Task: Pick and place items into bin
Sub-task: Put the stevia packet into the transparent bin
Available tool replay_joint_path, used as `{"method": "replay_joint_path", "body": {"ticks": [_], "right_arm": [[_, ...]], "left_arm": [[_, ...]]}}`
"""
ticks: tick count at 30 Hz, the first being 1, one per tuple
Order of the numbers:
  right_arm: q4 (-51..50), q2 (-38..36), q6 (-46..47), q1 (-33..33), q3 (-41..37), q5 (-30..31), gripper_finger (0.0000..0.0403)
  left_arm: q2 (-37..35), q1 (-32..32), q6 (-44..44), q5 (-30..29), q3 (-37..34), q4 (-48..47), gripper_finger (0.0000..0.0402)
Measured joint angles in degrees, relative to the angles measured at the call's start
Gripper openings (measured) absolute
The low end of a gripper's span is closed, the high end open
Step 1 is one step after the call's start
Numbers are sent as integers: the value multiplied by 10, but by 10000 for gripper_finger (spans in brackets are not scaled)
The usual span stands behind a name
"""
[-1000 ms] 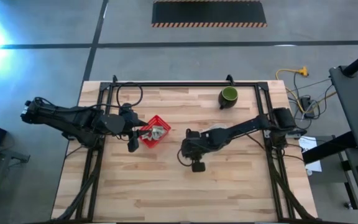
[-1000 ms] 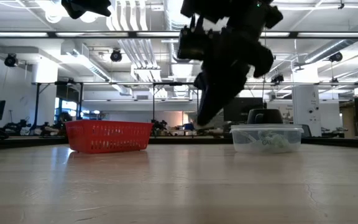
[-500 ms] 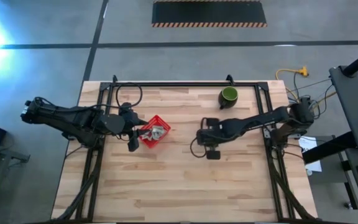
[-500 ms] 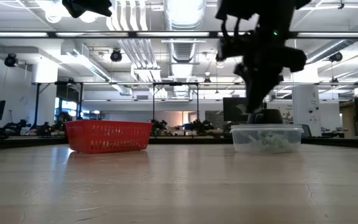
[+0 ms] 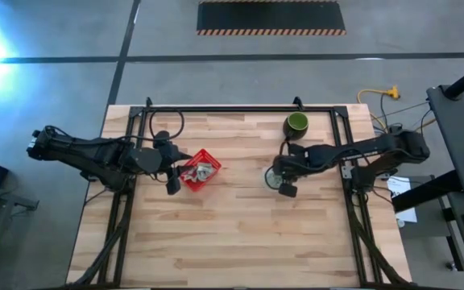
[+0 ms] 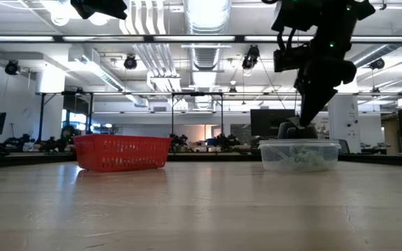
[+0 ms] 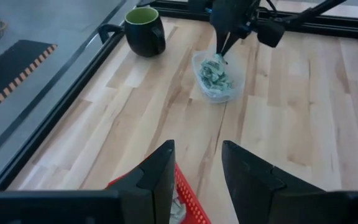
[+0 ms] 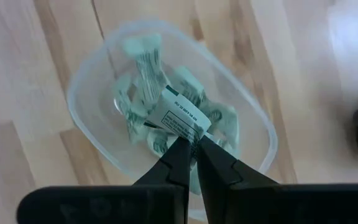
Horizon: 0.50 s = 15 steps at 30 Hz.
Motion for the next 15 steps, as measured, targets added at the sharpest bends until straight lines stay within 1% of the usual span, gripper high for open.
{"method": "replay_joint_path", "body": {"ticks": [3, 11, 15], "right_arm": [[14, -9, -2, -4, -3, 0, 13], [51, -2, -25, -6, -3, -10, 16], [55, -2, -28, -6, -3, -17, 44]], "left_arm": [[0, 0, 0, -6, 0, 0, 116], [0, 0, -3, -8, 0, 7, 116], [0, 0, -5, -7, 0, 24, 116]]}}
